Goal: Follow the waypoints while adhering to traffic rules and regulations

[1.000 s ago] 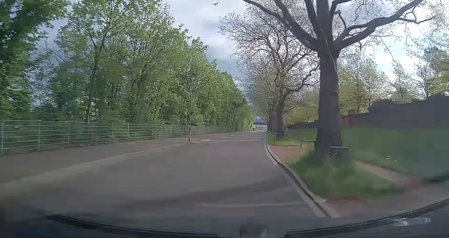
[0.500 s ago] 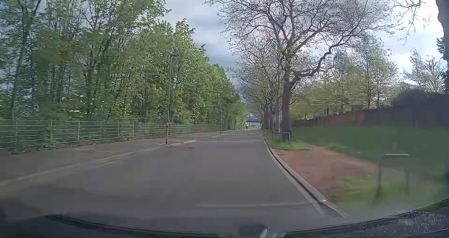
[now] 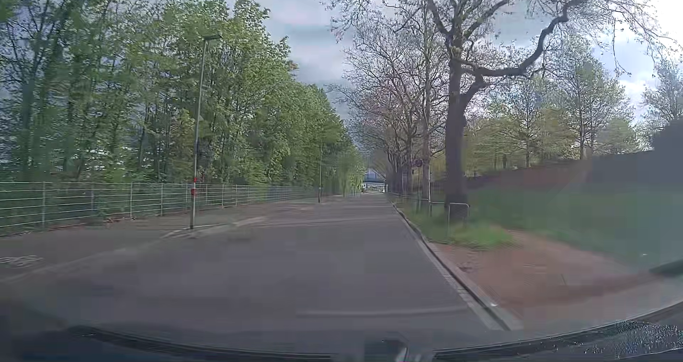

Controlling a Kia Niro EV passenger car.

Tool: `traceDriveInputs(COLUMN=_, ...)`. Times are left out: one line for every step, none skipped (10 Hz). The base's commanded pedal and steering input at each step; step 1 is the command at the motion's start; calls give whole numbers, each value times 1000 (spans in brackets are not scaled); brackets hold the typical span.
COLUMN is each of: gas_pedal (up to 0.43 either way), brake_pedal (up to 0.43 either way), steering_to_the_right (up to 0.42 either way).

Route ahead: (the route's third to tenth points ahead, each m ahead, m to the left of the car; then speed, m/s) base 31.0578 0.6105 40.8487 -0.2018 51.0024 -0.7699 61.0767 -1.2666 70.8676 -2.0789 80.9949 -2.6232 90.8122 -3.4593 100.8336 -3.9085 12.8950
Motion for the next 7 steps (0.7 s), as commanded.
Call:
traceDriveInputs(gas_pedal=79, brake_pedal=0, steering_to_the_right=22)
traceDriveInputs(gas_pedal=79, brake_pedal=0, steering_to_the_right=21)
traceDriveInputs(gas_pedal=79, brake_pedal=0, steering_to_the_right=21)
traceDriveInputs(gas_pedal=79, brake_pedal=0, steering_to_the_right=20)
traceDriveInputs(gas_pedal=79, brake_pedal=0, steering_to_the_right=19)
traceDriveInputs(gas_pedal=79, brake_pedal=0, steering_to_the_right=17)
traceDriveInputs(gas_pedal=79, brake_pedal=0, steering_to_the_right=16)
